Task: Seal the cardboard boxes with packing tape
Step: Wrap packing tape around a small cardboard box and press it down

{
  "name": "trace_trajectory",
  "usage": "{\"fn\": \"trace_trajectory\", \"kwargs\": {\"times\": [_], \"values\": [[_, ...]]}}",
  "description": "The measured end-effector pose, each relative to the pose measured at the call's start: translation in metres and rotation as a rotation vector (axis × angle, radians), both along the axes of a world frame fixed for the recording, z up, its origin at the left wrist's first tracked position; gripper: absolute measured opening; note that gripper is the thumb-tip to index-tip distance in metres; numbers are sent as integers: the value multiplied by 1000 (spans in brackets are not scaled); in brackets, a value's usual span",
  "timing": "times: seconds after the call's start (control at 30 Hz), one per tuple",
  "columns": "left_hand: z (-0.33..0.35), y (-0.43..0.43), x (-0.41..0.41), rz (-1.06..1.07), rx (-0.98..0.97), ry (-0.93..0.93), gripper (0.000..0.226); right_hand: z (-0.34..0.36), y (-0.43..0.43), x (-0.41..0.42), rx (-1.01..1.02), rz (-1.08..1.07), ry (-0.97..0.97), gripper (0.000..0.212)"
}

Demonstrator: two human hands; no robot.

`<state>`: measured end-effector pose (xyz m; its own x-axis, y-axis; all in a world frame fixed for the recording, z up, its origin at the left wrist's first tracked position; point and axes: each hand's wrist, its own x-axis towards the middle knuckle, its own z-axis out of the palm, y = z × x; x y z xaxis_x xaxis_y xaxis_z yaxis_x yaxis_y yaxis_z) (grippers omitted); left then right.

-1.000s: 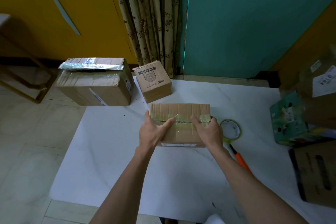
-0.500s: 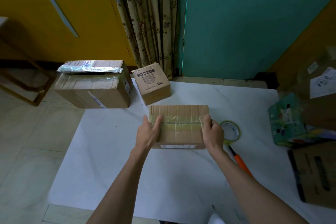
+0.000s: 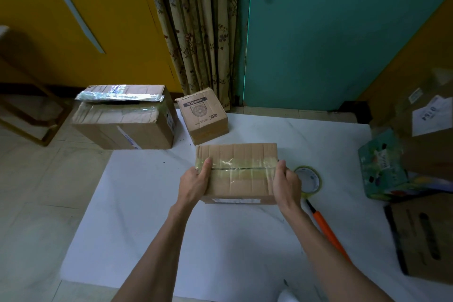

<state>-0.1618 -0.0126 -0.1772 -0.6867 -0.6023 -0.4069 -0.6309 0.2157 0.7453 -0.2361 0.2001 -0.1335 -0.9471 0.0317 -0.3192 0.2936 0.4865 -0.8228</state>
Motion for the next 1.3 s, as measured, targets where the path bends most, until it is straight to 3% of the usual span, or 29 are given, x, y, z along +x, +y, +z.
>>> {"fn": "trace_trajectory", "kwargs": {"times": [0.1,0.17,0.23,0.3,0.43,0.5,0.6,0.67,0.73,0.8,0.9,1.03,1.13,1.3], "values": [[1,0,11,130,191,95,58,21,6,5,-169,-42,78,52],[-3,7,16,185,291,137,56,35,4,5,-128,29,261,27],[-12,15,19,216,348,154,55,42,0,5,-22,131,402,24],[-21,24,20,236,353,135,54,47,-6,8,89,212,399,39],[-31,22,22,205,45,-46,50,49,-15,13,356,332,97,118],[-24,18,21,180,12,-58,51,48,-21,16,294,313,-11,131],[12,22,17,250,235,58,66,45,-30,17,282,284,7,133],[46,24,15,238,428,158,65,42,-35,18,302,265,27,131],[69,24,16,155,488,221,56,41,-39,20,276,240,28,125],[77,26,15,98,387,203,51,40,-42,24,223,218,-5,114],[73,27,16,59,83,133,70,40,-49,28,175,192,-31,97],[61,17,23,95,108,141,60,33,-56,32,152,192,51,59],[59,16,22,48,-9,135,47,25,-55,34,183,142,207,37],[57,17,17,41,-237,116,48,26,-51,31,238,155,285,37]]}}
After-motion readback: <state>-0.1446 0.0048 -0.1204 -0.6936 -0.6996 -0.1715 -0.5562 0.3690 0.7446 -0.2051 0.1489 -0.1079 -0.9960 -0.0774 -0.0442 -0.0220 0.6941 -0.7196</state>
